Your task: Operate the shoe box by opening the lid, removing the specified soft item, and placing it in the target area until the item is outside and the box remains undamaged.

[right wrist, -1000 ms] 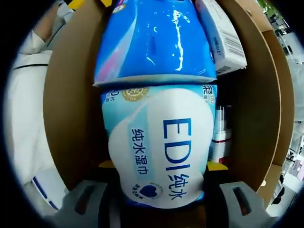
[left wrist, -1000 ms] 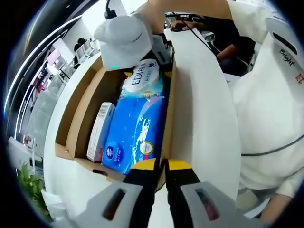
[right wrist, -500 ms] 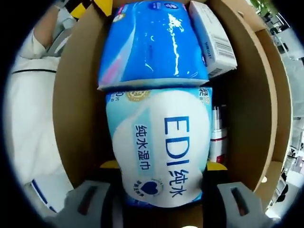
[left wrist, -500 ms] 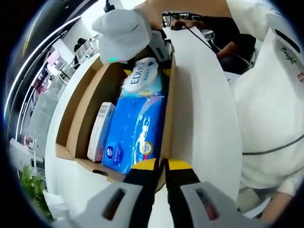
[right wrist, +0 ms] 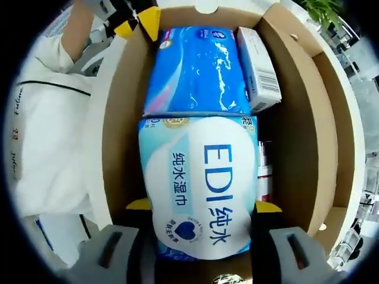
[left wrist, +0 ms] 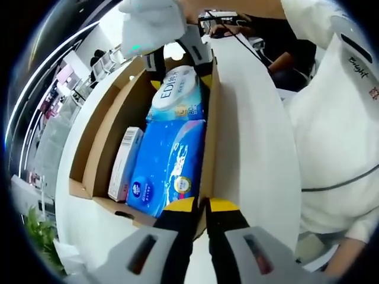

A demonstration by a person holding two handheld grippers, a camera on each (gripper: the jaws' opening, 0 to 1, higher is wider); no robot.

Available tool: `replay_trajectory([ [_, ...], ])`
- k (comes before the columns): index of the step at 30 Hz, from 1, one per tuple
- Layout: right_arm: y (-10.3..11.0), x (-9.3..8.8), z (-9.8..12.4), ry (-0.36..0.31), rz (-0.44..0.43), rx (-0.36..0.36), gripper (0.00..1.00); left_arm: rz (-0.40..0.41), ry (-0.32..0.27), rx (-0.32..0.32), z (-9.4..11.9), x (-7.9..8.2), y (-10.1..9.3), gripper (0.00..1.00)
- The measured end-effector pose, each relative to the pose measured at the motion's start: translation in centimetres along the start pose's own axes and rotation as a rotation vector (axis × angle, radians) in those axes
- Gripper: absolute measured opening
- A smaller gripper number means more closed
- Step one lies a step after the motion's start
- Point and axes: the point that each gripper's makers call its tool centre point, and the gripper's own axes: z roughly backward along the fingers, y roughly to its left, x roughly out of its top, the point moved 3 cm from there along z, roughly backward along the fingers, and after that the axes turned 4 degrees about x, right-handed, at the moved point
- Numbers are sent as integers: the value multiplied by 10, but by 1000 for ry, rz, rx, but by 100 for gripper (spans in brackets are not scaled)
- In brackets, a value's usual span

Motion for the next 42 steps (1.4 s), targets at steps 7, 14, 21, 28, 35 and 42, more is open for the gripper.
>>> replay_trajectory([
  [7,1,4,6,2,36,-7,61,-1,-1,6,0,0,0,6],
  [14,-1,6,18,-18,43,-1,61,9,-6,8,0,-1,1,6],
  [21,-3,6,21,-33,42,9,61,2,-7,11,0,0,0,6],
  [28,-6,10,34,-106,14,9,61,8,-17,2,-2,2,-1,6],
  [35,-10,14,56,-72,39,-45,61,7,-4,7,-1,1,0,6],
  [42,0,12,52,-15,88,-35,61,5,2,3,-1,0,1,6],
])
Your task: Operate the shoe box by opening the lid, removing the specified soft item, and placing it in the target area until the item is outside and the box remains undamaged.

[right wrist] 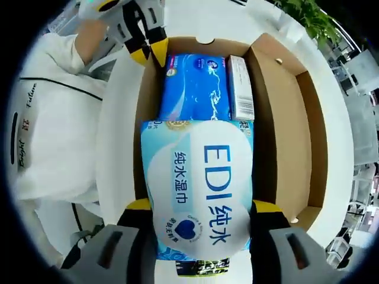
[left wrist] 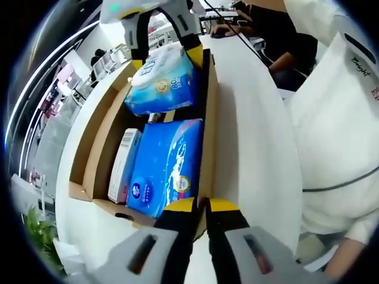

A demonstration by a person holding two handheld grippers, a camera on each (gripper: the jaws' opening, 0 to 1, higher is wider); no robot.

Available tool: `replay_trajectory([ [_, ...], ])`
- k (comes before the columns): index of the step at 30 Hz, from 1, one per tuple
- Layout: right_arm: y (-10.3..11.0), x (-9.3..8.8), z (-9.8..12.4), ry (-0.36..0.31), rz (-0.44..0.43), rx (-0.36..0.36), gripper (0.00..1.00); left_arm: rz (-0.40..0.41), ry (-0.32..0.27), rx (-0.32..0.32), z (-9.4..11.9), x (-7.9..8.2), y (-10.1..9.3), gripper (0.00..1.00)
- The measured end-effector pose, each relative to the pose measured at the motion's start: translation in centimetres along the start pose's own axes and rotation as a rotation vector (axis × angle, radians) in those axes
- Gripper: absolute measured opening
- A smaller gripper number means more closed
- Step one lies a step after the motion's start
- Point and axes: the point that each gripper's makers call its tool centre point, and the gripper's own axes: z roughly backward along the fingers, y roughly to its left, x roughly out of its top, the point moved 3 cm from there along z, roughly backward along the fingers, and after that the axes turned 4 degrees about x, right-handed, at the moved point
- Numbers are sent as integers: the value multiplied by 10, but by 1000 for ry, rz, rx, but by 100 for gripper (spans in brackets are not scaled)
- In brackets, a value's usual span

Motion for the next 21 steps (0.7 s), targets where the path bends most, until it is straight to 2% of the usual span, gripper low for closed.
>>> replay_trajectory([
  [4,3,3,2,5,13,-10,61,4,3,1,0,0,0,6],
  [6,1,0,4,36,28,-17,61,7,2,4,0,0,0,6],
  [8,0,2,9,21,33,-12,61,13,2,5,0,-1,0,6],
  [9,-1,5,11,2,72,-30,61,10,1,6,0,-1,0,6],
  [14,3,3,17,38,58,-26,61,8,2,5,0,-1,0,6],
  [15,5,1,17,69,103,-33,61,8,1,5,0,-1,0,6],
  [21,2,5,22,53,117,-68,61,6,-9,10,0,-1,0,6],
])
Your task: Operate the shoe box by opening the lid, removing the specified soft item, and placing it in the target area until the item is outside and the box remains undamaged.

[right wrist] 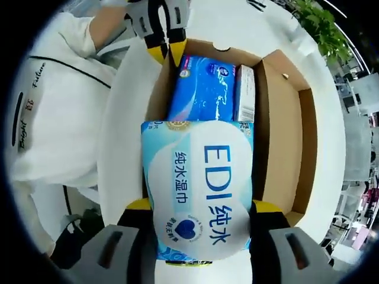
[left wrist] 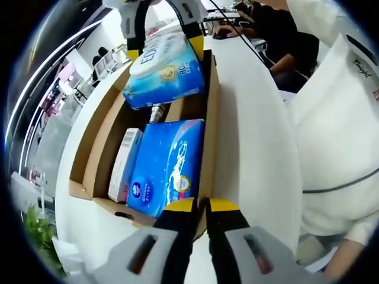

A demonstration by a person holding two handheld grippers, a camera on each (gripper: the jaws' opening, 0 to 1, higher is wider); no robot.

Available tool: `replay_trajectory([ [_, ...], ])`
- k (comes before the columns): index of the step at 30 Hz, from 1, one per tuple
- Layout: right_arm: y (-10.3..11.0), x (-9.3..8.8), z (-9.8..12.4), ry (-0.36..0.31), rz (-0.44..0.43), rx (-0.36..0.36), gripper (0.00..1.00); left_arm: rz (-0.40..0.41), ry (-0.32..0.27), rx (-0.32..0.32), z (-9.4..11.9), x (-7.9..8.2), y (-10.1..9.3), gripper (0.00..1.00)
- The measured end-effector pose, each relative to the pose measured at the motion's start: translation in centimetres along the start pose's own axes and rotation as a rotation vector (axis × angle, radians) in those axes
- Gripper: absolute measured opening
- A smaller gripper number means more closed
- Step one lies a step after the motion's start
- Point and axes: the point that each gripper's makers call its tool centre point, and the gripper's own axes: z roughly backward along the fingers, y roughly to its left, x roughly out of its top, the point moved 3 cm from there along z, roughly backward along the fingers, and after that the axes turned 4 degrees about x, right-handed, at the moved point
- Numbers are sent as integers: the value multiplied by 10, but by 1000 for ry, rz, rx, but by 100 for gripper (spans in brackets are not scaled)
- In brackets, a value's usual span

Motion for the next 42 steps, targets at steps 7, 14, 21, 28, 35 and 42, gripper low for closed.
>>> replay_trajectory([
  [7,-2,-2,20,52,27,2,61,1,-4,-2,0,0,0,6],
  [14,-5,4,29,38,20,-3,61,4,11,-7,0,0,0,6],
  [21,-12,3,37,7,11,-35,61,6,-2,-7,0,0,0,6],
  [28,-14,-6,41,21,-6,-46,61,11,-7,-7,0,0,1,6],
  [35,-19,-15,51,5,-35,-85,61,9,-2,-3,0,0,0,6],
  [42,-21,-23,55,51,-27,-111,61,9,2,-6,0,0,0,6],
])
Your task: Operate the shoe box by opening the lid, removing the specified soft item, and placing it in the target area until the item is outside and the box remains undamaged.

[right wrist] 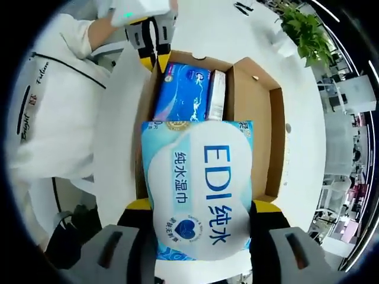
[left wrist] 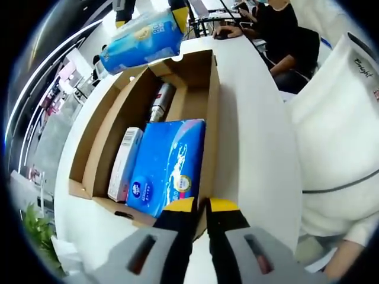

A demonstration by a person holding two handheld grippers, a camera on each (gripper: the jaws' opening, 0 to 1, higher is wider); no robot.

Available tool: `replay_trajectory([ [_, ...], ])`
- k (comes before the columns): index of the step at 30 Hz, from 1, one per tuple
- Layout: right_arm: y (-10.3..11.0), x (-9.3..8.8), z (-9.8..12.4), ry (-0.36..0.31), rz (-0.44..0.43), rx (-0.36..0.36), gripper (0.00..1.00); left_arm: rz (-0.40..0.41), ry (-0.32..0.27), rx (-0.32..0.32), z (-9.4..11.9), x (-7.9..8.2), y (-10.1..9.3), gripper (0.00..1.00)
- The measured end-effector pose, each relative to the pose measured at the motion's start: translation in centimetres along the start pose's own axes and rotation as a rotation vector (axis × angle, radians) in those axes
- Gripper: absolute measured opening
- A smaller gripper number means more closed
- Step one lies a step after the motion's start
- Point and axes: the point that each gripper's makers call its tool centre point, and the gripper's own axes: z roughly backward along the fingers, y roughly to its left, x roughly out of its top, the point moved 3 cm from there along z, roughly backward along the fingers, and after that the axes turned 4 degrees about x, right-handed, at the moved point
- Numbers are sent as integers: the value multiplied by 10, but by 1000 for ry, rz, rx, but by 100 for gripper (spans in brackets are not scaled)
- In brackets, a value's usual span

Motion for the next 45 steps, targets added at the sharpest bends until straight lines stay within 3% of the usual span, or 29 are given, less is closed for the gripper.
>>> replay_trajectory([
  [4,-1,-2,1,-27,-32,0,61,7,-3,1,0,0,0,6],
  [5,0,-3,2,-28,-75,7,61,20,3,1,0,0,-1,6],
  [11,-2,-7,3,-33,-39,-19,61,10,0,6,0,0,-1,6],
  [13,2,-13,3,-5,-91,27,61,9,-4,10,1,0,-1,7],
  [16,1,-18,3,-21,-60,-8,61,12,-10,9,1,-1,-1,7],
  [27,3,-43,6,-54,-106,-19,61,16,4,5,-2,-2,-1,7],
  [41,10,-71,11,-26,-142,-37,61,2,12,12,-2,-3,-1,7],
  [45,10,-74,14,-70,-169,-48,61,10,14,7,-2,-3,0,7],
])
